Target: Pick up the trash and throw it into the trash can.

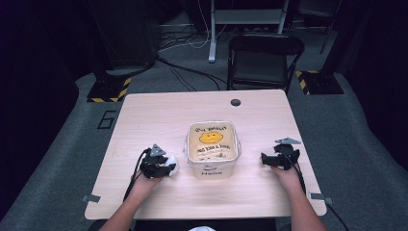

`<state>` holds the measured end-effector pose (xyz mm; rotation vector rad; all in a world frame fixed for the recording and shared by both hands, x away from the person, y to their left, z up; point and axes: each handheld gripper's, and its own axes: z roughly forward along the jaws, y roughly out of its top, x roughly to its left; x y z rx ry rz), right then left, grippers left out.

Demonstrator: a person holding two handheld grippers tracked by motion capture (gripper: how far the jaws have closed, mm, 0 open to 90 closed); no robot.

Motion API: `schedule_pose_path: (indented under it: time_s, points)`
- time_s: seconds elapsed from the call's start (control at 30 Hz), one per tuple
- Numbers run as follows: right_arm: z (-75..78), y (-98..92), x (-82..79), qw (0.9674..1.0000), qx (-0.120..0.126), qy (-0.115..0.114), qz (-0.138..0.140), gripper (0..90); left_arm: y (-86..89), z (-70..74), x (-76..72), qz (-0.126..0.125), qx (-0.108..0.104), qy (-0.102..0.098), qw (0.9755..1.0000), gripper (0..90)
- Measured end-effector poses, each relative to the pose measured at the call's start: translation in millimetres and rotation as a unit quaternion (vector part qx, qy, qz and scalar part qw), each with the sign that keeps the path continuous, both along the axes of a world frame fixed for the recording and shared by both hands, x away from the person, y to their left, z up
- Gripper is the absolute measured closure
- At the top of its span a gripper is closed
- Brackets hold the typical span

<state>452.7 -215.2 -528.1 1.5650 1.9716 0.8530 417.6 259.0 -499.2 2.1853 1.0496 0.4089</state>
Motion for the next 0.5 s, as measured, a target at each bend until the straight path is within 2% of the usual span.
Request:
schedule_pose_path:
  time_s: [0.27, 0.37, 0.5]
  points:
    - [0.0, 0.0, -0.1, 1.0000, 0.000, 0.000, 0.000, 2.7, 5.5, 10.2, 0.2, -0.004, 0.005, -0.006, 1.0000, 59.1]
    - [0.0, 0.0, -0.1, 1.0000, 0.000, 0.000, 0.000, 2.7, 7.1, 17.6, 0.1, -0.006, -0.005, -0.010, 0.9999, 59.3]
    - [0.0, 0.1, -0.1, 1.0000, 0.000, 0.000, -0.001, 2.7, 6.6, 22.6, -0.4, -0.009, -0.005, -0.010, 0.9999, 59.6]
